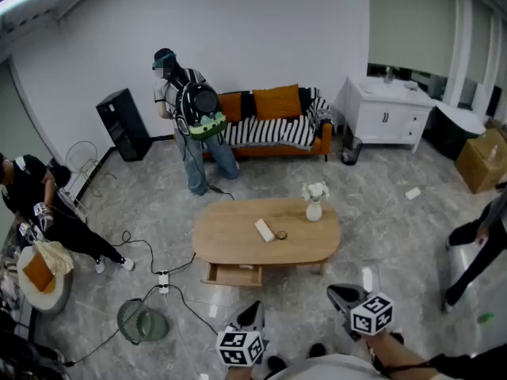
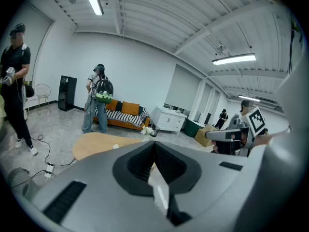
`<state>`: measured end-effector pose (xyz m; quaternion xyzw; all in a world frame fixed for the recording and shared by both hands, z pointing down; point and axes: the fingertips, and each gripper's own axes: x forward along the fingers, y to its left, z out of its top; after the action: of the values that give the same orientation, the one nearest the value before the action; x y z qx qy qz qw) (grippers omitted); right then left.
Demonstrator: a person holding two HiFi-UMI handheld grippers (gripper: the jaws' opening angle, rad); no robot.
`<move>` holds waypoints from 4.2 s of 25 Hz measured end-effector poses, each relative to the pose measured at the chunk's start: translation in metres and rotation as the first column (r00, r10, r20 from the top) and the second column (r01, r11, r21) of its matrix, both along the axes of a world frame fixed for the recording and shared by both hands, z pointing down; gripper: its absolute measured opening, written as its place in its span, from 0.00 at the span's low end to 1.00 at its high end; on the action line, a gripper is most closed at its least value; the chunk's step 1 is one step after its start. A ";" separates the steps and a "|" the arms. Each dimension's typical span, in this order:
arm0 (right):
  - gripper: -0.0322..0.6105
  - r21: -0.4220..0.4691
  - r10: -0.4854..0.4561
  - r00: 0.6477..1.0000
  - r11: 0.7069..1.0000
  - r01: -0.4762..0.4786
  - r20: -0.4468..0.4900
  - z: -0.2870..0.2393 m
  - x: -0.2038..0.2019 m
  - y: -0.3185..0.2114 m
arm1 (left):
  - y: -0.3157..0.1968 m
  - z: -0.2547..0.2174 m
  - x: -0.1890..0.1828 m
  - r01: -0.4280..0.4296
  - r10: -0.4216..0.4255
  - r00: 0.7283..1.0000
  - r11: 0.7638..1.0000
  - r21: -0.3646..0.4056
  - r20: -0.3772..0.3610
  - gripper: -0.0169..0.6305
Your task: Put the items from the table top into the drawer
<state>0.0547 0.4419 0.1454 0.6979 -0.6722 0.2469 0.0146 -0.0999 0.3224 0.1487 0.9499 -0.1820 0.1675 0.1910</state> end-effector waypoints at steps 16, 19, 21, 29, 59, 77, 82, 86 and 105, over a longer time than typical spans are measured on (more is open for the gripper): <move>0.10 0.013 -0.010 1.000 1.000 0.010 0.023 -0.002 0.005 -0.007 | -0.004 0.000 0.007 0.005 -0.005 1.000 1.000 -0.004 0.019 0.03; 0.10 0.016 -0.008 0.999 1.000 0.007 0.038 -0.004 0.009 -0.004 | -0.001 -0.001 0.008 0.008 -0.008 1.000 1.000 -0.001 0.024 0.03; 0.10 0.020 -0.012 0.999 1.000 0.011 0.045 -0.005 0.012 -0.002 | 0.001 -0.002 0.010 0.008 -0.008 1.000 1.000 0.000 0.027 0.03; 0.10 0.040 -0.105 0.994 0.994 0.105 0.006 -0.005 0.013 0.015 | 0.024 -0.007 0.024 -0.004 0.004 0.999 1.000 0.003 -0.050 0.03; 0.10 -0.010 -0.148 0.988 0.989 0.149 0.036 0.019 0.078 -0.006 | 0.000 0.020 0.068 0.100 -0.099 0.994 0.995 -0.015 0.034 0.03; 0.10 -0.032 -0.085 0.994 0.996 0.088 0.061 0.026 0.086 -0.149 | -0.150 0.036 0.082 0.038 -0.038 0.998 0.999 0.000 0.050 0.03; 0.10 -0.041 -0.085 0.994 0.995 0.088 0.066 0.036 0.083 -0.183 | -0.182 0.047 0.083 -0.012 0.009 0.998 0.999 0.046 0.059 0.03; 0.10 -0.063 -0.088 0.992 0.994 0.094 0.085 0.045 0.077 -0.207 | -0.204 0.049 0.080 -0.039 0.037 0.998 0.999 0.026 0.045 0.03; 0.10 -0.105 -0.103 0.993 0.989 0.108 0.051 0.067 0.098 -0.269 | -0.250 0.064 0.097 -0.030 0.029 0.999 1.000 0.010 0.037 0.03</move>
<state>0.1529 0.1727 0.2128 0.6535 -0.6941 0.2977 0.0500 -0.0031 0.0729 0.2122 0.9502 -0.1722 0.1867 0.1803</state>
